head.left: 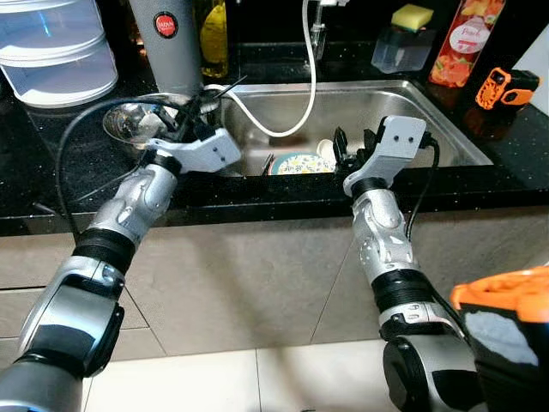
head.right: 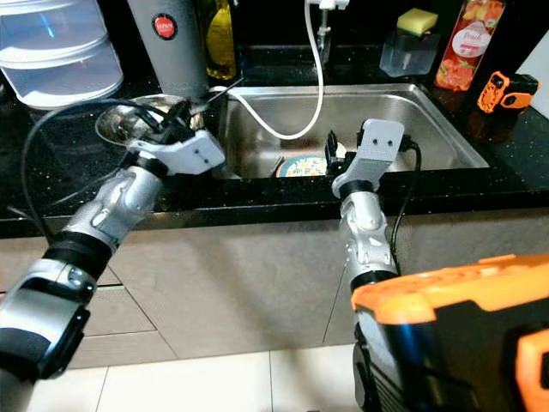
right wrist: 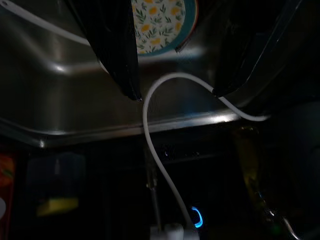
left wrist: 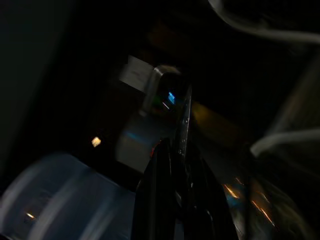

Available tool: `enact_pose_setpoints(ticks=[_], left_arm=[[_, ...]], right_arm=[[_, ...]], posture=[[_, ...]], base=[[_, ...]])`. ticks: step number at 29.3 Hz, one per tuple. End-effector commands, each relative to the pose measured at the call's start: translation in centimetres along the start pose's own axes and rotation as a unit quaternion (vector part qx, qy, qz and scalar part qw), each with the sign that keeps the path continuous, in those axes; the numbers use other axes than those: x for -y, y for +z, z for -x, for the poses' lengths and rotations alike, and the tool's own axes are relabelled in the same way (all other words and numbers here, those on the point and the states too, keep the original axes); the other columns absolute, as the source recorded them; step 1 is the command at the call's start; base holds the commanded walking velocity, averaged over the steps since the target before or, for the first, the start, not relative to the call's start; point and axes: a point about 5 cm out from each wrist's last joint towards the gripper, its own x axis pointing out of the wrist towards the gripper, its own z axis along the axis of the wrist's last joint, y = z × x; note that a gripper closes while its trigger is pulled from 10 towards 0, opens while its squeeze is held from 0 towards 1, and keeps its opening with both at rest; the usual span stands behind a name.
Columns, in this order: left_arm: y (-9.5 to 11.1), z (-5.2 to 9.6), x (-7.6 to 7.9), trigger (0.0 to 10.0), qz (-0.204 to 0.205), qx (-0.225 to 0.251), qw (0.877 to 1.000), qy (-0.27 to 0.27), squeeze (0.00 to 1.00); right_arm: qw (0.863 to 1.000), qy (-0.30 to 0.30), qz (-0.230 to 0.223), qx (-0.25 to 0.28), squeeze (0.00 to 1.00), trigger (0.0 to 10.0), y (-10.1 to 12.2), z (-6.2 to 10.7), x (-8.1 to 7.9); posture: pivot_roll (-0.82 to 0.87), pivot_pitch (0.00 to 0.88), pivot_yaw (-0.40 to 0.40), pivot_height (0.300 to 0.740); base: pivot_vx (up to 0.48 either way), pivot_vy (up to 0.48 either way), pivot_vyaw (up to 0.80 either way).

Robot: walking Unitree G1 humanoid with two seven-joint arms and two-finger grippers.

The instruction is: Kitchen organization

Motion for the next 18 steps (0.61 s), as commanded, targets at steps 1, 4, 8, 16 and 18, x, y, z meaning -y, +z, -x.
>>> enact_pose_setpoints(ticks=[1, 4, 8, 16, 18], left_arm=[[2.0, -0.8, -2.0, 10.0, 0.019, 0.059, 0.997, 0.05, 0.0], [3.1, -1.3, -2.4, 10.0, 0.054, 0.079, 0.993, 0.062, 0.0], [5.7, -2.4, -3.2, 10.0, 0.203, 0.096, 0.971, 0.085, 0.0], [10.4, -3.2, -1.4, 10.0, 0.411, 0.102, 0.904, 0.052, 0.0], [11.0, -3.0, -0.7, 10.0, 0.451, 0.093, 0.887, 0.04, 0.0]], right_arm=[[0.998, 0.047, -0.019, 0.024, 0.0, 10.0, 1.0, -0.1, -1.5], [0.996, 0.081, -0.001, 0.038, 0.0, 10.0, 1.5, 0.1, -2.6], [0.98, 0.167, 0.086, 0.066, 0.0, 10.0, 1.9, 0.9, -5.4], [0.963, 0.208, 0.15, 0.086, 0.0, 10.0, 1.9, 1.7, -8.2], [0.964, 0.204, 0.149, 0.08, 0.0, 10.0, 1.7, 1.7, -8.2]], posture=[[0.07, 0.0, -0.005, 0.74], [0.08, 0.0, -0.006, 0.74], [0.07, 0.0, -0.008, 0.74], [0.07, 0.0, -0.004, 0.74], [0.07, 0.0, -0.002, 0.74]], base=[[0.0, 0.0, 0.0], [0.0, 0.0, 0.0], [0.0, 0.0, 0.0], [0.0, 0.0, 0.0], [0.0, 0.0, 0.0]])
